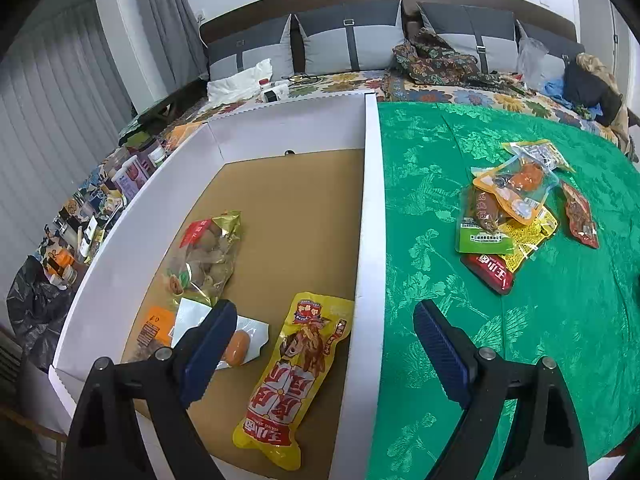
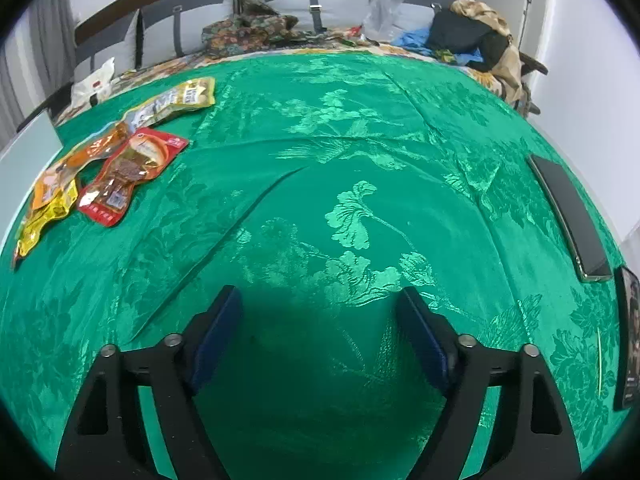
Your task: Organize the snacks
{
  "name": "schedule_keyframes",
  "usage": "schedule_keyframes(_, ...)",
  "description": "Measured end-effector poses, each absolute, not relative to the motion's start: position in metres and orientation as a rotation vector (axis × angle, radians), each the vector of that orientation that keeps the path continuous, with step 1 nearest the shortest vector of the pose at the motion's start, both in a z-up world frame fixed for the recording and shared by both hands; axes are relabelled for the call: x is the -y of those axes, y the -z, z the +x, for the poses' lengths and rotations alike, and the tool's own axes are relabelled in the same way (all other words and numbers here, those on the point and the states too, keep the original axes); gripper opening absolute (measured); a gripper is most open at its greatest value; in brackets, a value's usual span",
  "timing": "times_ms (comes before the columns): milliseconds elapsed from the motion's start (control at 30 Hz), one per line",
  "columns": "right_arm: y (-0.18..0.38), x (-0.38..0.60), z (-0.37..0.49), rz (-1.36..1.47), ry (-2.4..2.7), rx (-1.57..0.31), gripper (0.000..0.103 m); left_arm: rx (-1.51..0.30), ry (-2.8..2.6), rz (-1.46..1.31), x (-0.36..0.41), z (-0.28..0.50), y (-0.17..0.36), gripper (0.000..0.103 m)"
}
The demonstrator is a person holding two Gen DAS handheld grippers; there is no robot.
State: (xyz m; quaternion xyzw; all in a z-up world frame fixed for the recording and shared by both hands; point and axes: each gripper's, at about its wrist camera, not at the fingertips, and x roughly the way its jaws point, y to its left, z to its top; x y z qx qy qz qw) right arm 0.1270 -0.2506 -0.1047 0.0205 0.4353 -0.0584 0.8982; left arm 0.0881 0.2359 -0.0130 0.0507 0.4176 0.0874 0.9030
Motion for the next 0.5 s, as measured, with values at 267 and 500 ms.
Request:
schedule_keyframes(267,0.105,0.249,0.124,0.044,0.129,-0.904,0.088,-0.656,-0.364,0.232,-0.201,0.07,-0.03,0.099)
schedule_keyframes(500,0.105,0.249,0.124,0.044,0.128,-0.904,0.088,-0.616,-0.143,0.238,-0.121,0.063,-0.043,0.103)
